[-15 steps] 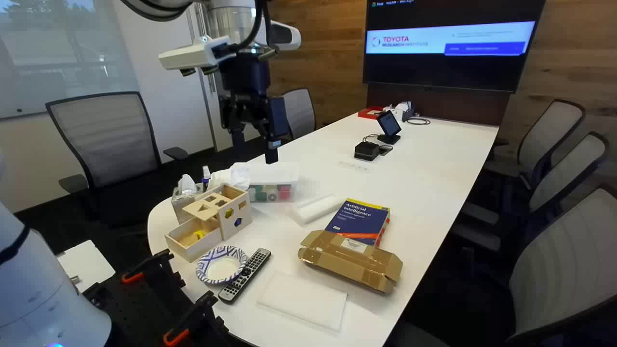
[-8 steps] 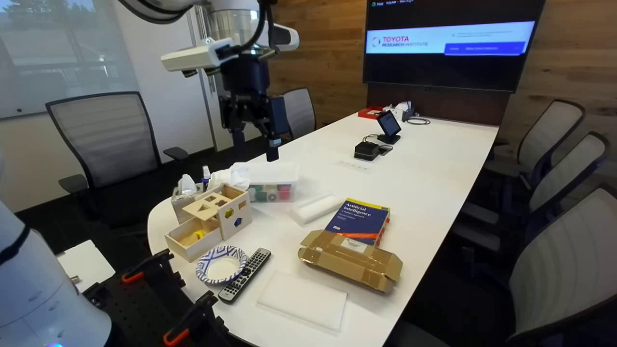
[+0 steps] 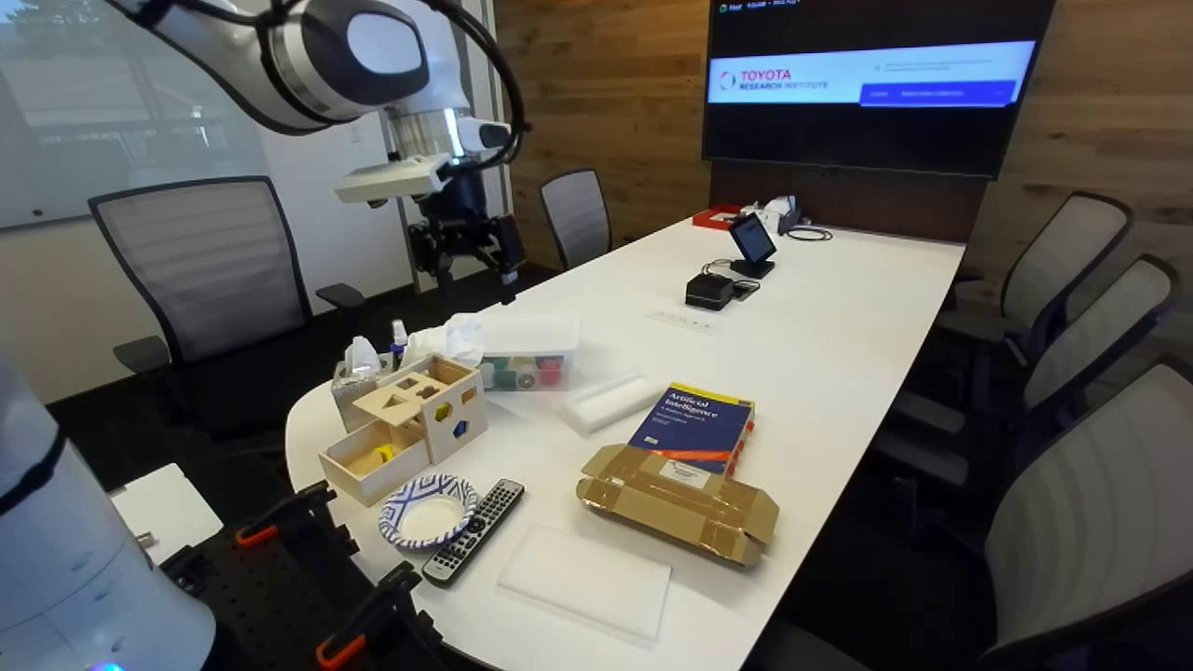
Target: Close the wooden object completely
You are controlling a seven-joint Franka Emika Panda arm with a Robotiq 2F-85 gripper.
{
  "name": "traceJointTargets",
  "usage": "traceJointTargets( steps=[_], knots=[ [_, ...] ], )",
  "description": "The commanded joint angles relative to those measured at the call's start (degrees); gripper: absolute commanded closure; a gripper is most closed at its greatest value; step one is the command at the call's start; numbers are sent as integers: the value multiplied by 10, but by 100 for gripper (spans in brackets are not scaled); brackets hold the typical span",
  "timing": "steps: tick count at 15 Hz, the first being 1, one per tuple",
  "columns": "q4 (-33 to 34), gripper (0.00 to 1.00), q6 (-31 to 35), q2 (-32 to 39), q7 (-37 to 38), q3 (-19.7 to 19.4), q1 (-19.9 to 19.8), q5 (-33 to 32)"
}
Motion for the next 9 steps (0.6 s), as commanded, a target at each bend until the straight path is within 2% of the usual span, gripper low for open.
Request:
traceJointTargets(
  steps=[1, 6, 9],
  knots=[
    [14, 0, 59, 85, 21, 39, 36, 14],
    [4, 0, 149, 183, 60, 82, 76, 50],
    [5, 0, 198, 244, 118, 103, 99, 64]
  ],
)
